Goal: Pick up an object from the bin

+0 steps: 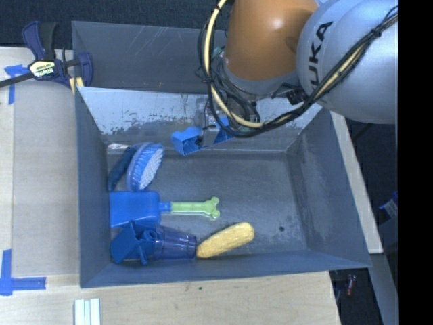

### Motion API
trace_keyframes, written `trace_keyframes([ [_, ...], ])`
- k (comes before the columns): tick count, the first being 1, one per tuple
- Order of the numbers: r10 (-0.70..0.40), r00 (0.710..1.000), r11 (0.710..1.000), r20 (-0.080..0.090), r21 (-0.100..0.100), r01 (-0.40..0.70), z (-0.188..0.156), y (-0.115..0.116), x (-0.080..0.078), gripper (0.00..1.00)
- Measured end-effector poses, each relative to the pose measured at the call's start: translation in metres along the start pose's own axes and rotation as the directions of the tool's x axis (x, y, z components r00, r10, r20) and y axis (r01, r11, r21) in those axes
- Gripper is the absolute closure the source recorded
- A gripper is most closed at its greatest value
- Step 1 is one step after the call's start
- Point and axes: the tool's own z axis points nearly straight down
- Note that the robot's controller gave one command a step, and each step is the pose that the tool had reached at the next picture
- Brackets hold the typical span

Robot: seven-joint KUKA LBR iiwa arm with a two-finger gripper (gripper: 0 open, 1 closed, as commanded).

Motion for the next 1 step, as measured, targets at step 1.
trace_keyframes([
  [1,0.007,1.0,1.0,0.002,0.001,-0.007,0.0011,0.0051,0.0076,1.0],
])
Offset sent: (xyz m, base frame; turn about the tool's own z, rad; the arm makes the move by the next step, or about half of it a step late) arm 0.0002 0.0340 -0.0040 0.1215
